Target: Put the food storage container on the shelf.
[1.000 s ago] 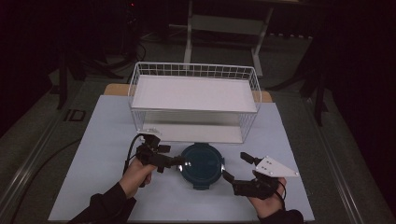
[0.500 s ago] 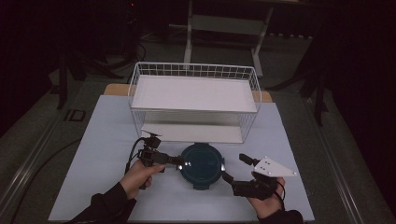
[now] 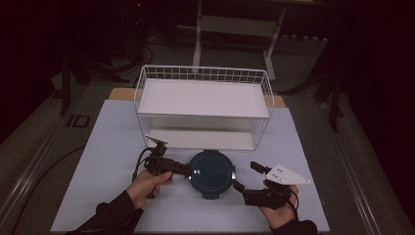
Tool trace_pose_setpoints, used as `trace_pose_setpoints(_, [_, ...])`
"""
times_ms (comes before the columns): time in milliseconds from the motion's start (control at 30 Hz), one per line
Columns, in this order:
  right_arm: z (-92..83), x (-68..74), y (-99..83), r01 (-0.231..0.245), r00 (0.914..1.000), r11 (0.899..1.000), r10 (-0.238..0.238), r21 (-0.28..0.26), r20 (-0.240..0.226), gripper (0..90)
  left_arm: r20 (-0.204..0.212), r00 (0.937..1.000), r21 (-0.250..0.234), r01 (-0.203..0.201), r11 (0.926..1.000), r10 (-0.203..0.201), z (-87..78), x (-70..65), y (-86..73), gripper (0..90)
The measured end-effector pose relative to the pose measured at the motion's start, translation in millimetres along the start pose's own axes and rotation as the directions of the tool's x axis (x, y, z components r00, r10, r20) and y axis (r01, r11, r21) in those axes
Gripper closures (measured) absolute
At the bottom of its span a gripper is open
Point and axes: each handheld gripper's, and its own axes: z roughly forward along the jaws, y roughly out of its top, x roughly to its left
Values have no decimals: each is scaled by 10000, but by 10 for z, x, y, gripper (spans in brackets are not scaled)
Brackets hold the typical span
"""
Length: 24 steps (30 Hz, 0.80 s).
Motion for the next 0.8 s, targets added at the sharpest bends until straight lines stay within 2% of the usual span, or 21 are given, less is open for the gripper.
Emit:
trace_pose_setpoints(167, [2, -6, -4, -54, 10000, 10000, 54, 27, 19, 141, 580, 9973, 176, 436, 9989, -445, 43, 71, -3, 522])
trace_pose_setpoints(233, [7, -10, -7, -43, 10000, 10000, 43, 59, 31, 142, 666, 9969, 188, 406, 9990, -417, 44, 83, -5, 525])
trace_pose_setpoints(400, [31, -40, -21, -211, 9998, 9994, 211, 263, -4, 166, 452, 9989, 104, 128, 9999, -133, 35, 49, -21, 532])
trace_pose_setpoints(533, [76, -115, -61, -782, 9966, 9948, 796, 647, -197, 197, 376, 9989, 61, -297, 9995, 294, 14, 2, -66, 535])
trace_pose_setpoints(700, [123, -235, -119, -1648, 9838, 9794, 1716, 1163, -513, 264, 347, 9964, -84, -773, 9970, 775, -9, -39, -130, 543])
trace_pose_setpoints(800, [169, -311, -159, -2268, 9663, 9618, 2419, 1533, -878, 304, 418, 9942, -129, -982, 9951, 987, -13, -44, -147, 545])
